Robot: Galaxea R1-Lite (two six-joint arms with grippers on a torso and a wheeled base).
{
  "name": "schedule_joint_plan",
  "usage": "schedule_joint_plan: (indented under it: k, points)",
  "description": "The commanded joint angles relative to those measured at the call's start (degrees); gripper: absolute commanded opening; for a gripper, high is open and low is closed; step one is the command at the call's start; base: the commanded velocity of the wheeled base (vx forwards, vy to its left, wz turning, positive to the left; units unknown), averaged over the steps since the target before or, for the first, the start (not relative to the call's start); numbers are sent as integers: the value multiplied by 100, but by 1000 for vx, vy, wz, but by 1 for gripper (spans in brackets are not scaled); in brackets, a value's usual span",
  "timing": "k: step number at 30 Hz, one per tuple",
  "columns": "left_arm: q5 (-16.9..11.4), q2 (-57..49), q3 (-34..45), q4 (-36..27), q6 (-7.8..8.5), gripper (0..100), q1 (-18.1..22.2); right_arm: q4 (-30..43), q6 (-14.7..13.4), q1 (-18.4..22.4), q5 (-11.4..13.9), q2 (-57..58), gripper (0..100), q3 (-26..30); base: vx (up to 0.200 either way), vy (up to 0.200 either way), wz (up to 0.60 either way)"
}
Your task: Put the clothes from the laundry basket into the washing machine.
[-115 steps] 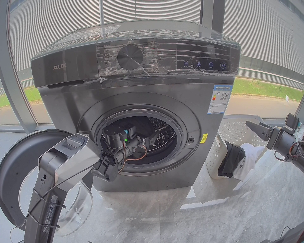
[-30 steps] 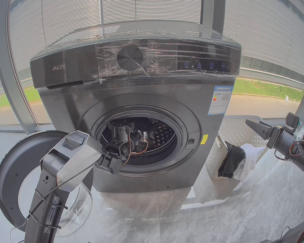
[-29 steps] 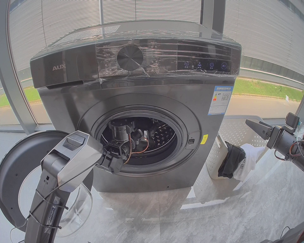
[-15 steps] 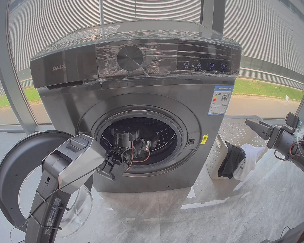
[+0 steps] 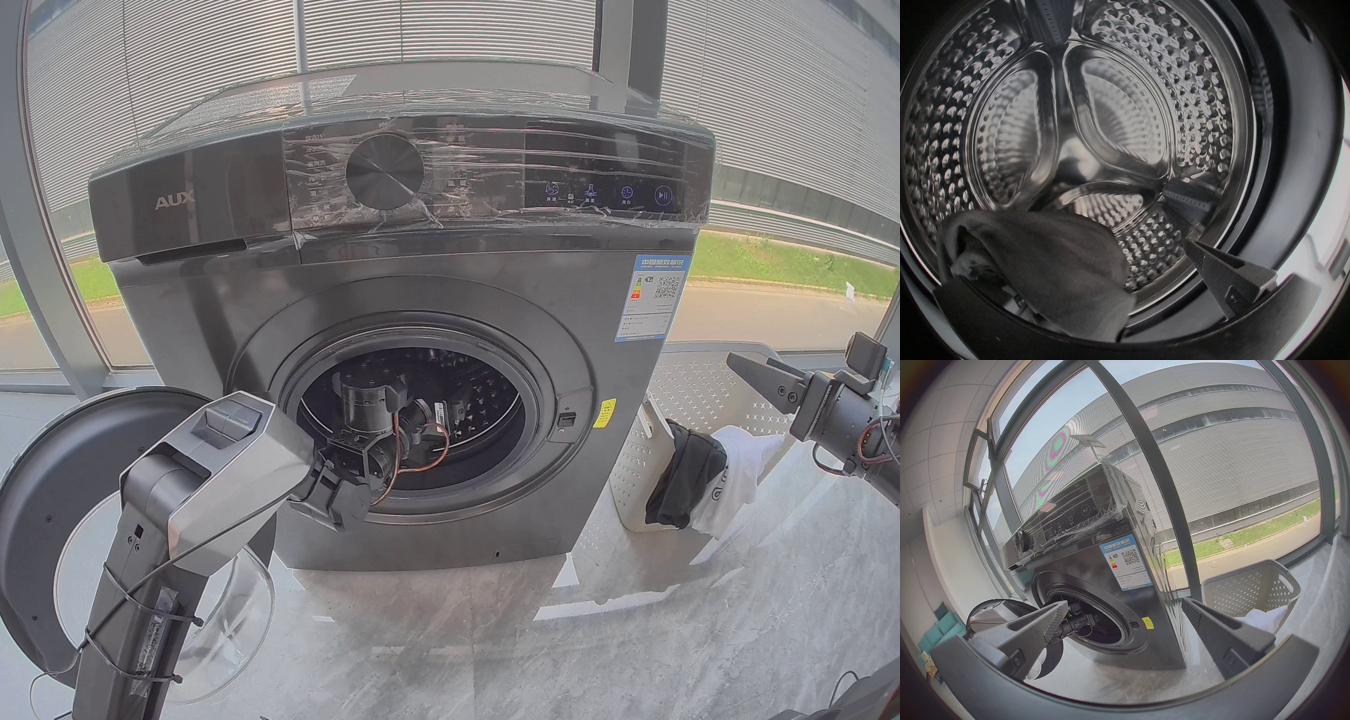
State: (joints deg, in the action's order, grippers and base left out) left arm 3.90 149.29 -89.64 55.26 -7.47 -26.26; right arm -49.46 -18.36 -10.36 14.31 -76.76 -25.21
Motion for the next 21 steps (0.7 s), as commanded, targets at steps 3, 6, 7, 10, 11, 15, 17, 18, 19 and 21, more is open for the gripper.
schedule_joint_plan:
  k: [3, 6, 7, 10, 11, 15, 17, 18, 19, 21]
  points:
    - [331, -198, 1018, 29, -387, 100, -55, -3, -1, -1, 1, 4, 100, -10, 0, 0, 0]
    - [331, -207, 1475, 143, -404, 100, -64, -11, -1, -1, 1, 4, 100, -10, 0, 0, 0]
    - [331, -207, 1475, 143, -404, 100, -64, -11, -1, -1, 1, 4, 100, -10, 0, 0, 0]
    - [331, -260, 2275, 451, -413, 100, -151, -3, -1, -1, 1, 4, 100, -10, 0, 0, 0]
    - [331, -304, 2346, 451, -413, 100, -151, -3, -1, -1, 1, 4, 100, -10, 0, 0, 0]
    - [322, -497, 2644, 468, -404, 100, -151, -11, -1, -1, 1, 4, 100, -10, 0, 0, 0]
    - [304, -594, 2803, 477, -404, 100, -160, -3, -1, -1, 1, 4, 100, -10, 0, 0, 0]
    - [304, -585, 2785, 503, -422, 100, -143, -3, -1, -1, 1, 4, 100, -10, 0, 0, 0]
    - [304, -558, 2715, 538, -430, 100, -125, -3, -1, -1, 1, 4, 100, -10, 0, 0, 0]
    - [295, -453, 2469, 626, -457, 100, -72, -3, -1, -1, 1, 4, 100, -10, 0, 0, 0]
